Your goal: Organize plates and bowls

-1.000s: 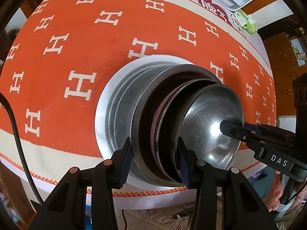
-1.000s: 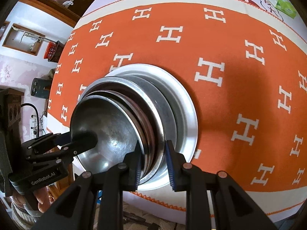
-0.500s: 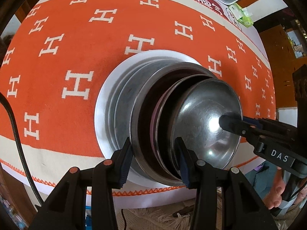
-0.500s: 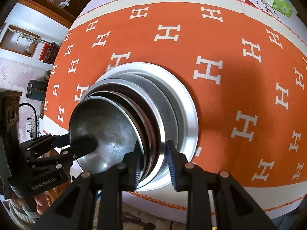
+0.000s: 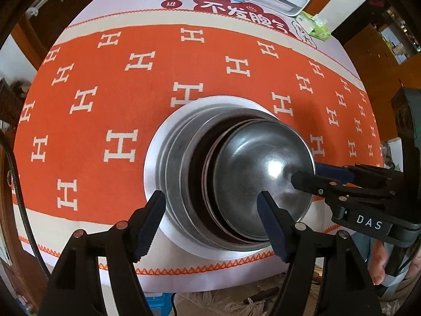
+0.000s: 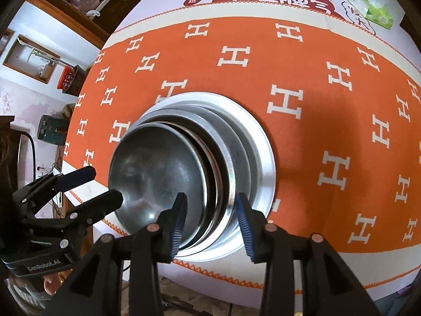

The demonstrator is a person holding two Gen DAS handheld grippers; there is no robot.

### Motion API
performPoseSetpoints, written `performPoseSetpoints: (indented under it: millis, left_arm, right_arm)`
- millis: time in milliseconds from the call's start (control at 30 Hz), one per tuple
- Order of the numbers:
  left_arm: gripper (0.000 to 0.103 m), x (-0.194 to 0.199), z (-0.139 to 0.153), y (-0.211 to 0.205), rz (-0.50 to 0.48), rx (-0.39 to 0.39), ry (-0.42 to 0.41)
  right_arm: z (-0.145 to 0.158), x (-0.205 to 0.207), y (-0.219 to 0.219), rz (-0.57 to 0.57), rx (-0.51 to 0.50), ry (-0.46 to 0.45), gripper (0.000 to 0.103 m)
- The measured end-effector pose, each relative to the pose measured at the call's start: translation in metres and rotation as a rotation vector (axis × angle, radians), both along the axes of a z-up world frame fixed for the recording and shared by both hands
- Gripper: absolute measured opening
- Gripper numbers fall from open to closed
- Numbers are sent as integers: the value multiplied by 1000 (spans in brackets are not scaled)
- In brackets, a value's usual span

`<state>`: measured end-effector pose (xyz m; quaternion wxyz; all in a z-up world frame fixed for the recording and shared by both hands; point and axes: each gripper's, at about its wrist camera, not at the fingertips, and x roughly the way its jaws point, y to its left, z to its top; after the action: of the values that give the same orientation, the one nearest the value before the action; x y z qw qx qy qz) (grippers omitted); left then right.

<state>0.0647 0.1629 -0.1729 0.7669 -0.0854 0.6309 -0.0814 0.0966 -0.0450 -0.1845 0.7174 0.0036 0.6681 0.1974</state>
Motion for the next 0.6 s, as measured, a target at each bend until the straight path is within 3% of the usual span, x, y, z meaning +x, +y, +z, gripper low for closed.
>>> performPoseSetpoints:
  millis: [300, 600]
  left_arm:
    - [71, -11, 13, -7, -31, 17, -37]
    - [77, -26, 45, -17, -35, 98, -143]
  right_arm:
    - [21, -17, -6, -35, 24, -80, 39]
    - [48, -41, -19, -88, 34, -198, 39]
